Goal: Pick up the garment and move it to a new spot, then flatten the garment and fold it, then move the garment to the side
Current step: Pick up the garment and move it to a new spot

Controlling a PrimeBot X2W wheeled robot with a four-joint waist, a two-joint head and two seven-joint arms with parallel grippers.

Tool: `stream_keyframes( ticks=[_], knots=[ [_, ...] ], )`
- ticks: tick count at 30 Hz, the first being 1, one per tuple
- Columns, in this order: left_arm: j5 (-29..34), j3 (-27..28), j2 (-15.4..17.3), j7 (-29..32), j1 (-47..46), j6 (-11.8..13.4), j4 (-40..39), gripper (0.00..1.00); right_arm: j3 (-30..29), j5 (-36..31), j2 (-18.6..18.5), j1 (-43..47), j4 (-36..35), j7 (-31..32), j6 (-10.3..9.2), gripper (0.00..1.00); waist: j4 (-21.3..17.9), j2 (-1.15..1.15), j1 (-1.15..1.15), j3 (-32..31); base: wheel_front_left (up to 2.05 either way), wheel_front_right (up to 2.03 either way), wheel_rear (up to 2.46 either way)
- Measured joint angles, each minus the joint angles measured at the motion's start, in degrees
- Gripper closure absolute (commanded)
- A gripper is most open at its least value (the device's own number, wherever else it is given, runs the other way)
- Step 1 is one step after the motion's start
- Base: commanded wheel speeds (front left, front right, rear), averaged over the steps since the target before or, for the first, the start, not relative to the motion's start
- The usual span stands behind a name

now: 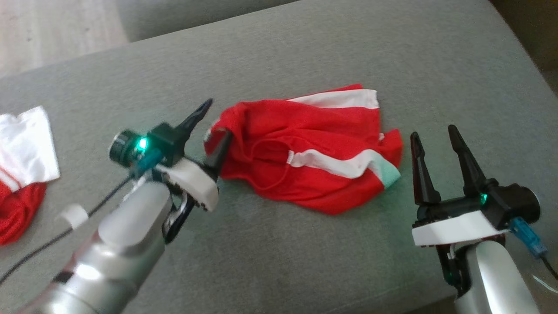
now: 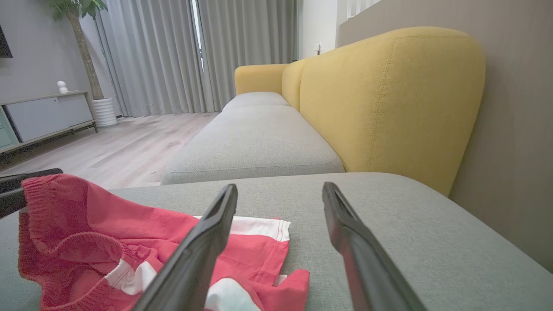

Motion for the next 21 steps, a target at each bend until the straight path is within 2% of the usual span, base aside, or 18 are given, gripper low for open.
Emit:
stream_keyframes(
  ticks=[5, 9, 13, 17, 21],
  knots=[
    [2.0, 5.6, -0.8, 0.0, 6.4, 4.6, -5.0, 0.00, -1.4, -1.0, 0.0, 0.3, 0.3, 0.0, 0.00, 0.00, 3.3, 0.00, 0.00, -0.8, 0.00, 0.00, 0.00],
    [5.1, 9.7, -1.9, -0.1, 14.9, 8.5, -9.5, 0.00, -1.9, -1.3, 0.1, 0.9, 0.8, 0.0, 0.00, 0.00, 6.8, 0.00, -0.01, -2.4, 0.00, 0.00, 0.00],
    [7.5, 16.1, -3.9, -0.2, 24.2, 12.1, -15.5, 0.00, -2.4, -1.5, 0.1, 4.0, 1.4, 0.0, 0.00, 0.00, 10.9, 0.00, -0.01, -4.5, 0.00, 0.00, 0.00],
    [12.0, 23.0, -6.0, -0.2, 31.5, 14.9, -23.5, 0.00, -3.1, -1.5, 0.1, 6.8, 2.3, 0.0, 0.00, 0.00, 15.0, 0.00, -0.01, -7.1, 0.00, 0.00, 0.00],
    [17.3, 29.8, -8.3, -0.3, 39.1, 16.3, -32.7, 0.00, -3.9, -1.3, 0.2, 8.7, 2.4, 0.0, 0.00, 0.00, 18.4, 0.00, -0.01, -9.7, 0.00, 0.00, 0.00]
  ],
)
